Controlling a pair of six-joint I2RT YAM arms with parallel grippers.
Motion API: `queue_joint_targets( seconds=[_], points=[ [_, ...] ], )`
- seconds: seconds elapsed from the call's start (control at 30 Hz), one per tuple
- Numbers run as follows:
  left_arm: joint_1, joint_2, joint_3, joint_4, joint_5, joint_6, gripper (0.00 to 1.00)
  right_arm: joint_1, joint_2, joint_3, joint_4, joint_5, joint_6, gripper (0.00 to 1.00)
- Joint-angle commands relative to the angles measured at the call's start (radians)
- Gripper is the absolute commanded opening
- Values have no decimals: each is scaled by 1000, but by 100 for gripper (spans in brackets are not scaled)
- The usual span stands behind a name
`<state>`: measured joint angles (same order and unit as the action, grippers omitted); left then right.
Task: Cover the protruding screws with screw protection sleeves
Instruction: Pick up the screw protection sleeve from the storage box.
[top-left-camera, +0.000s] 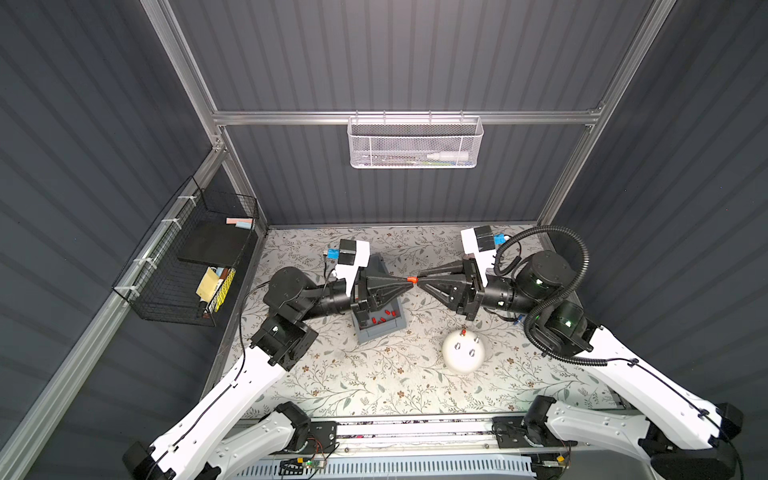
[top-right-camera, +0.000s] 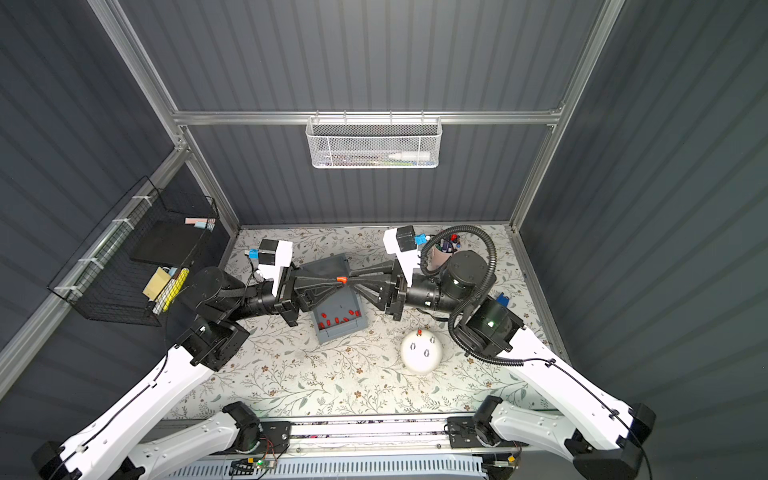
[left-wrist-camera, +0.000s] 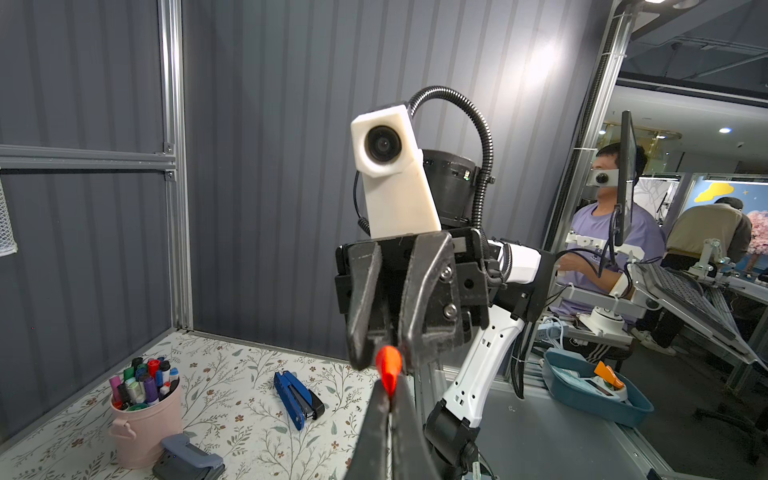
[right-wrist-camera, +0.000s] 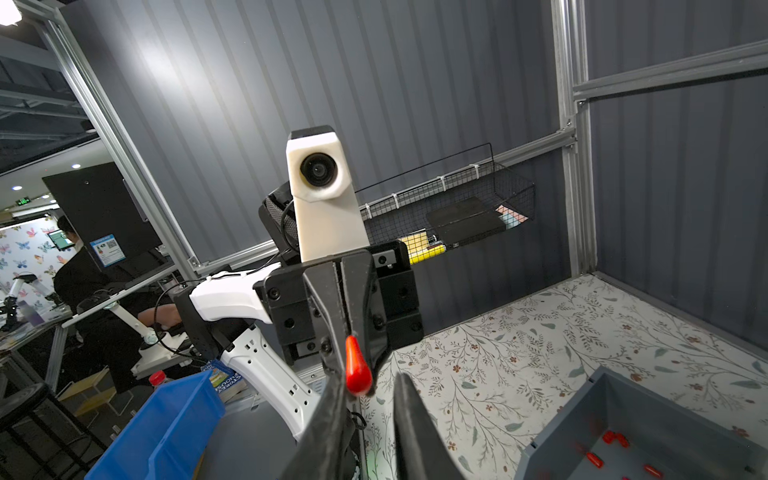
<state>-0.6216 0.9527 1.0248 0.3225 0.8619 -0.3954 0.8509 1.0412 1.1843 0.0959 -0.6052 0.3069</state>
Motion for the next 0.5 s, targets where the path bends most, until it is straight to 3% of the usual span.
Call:
queue_joint_targets(
  seconds=[0.0,0.27,0.47],
  points=[
    [-6,6,4,33,8,-26,0,4,3,0,2,-13,-3,25],
    [-6,23,11,56,9,-53,0,4,9,5,-18,-22,-14,17],
    [-6,38,6,84,6,-78,0,4,19,6,-19,-28,-11,0]
  ],
)
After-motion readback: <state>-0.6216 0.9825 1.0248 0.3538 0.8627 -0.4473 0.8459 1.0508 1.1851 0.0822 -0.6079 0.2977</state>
